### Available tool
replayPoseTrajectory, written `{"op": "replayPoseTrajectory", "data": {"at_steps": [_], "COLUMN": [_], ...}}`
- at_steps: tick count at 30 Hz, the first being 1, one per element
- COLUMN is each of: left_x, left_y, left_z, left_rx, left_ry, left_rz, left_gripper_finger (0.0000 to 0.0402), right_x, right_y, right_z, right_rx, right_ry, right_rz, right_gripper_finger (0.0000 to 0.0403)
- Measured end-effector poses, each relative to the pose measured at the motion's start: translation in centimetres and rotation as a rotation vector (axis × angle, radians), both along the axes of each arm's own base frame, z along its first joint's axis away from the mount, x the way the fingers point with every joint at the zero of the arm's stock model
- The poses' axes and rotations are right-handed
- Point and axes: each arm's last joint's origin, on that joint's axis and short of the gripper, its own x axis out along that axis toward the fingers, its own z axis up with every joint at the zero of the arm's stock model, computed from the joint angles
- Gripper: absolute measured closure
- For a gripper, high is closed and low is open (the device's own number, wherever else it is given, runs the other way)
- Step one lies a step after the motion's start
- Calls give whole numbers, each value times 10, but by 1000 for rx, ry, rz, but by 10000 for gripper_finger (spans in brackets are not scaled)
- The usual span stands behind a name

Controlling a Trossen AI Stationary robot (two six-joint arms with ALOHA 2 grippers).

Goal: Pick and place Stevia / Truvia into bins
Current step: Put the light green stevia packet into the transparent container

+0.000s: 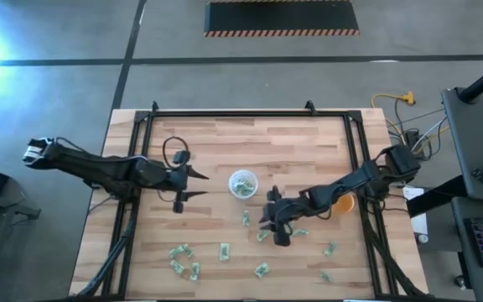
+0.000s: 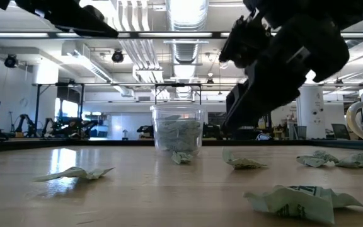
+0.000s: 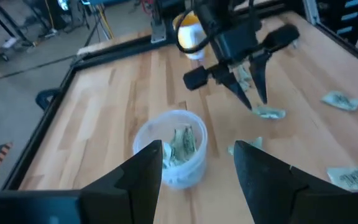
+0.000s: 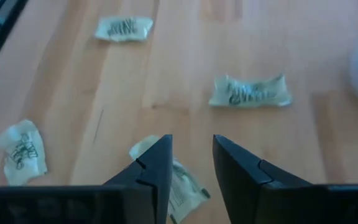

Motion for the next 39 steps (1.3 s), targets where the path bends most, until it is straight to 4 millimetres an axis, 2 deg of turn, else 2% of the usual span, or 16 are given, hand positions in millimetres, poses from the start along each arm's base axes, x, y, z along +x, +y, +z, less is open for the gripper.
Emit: {"op": "replayPoseTrajectory", "data": {"at_steps": [8, 14, 21, 32, 39], "left_x": [0, 6, 9, 10, 10], "left_y": [0, -1, -2, -2, -2], "left_z": [0, -6, -8, -8, -7], "left_rx": [-22, -16, -12, -11, -11], "left_ry": [0, 30, 47, 48, 47], "left_rz": [7, 7, 7, 7, 7], "left_gripper_finger": [218, 218, 218, 218, 218], "right_x": [1, 2, 3, 0, -1], "right_y": [4, 6, 8, 20, 21], "right_z": [-24, -26, -29, -32, -32], "right_rx": [52, 90, 90, -3, -54], "right_ry": [90, 97, 90, 58, 50], "right_rz": [12, 36, 40, 34, 52], "right_gripper_finger": [257, 239, 236, 259, 300]}}
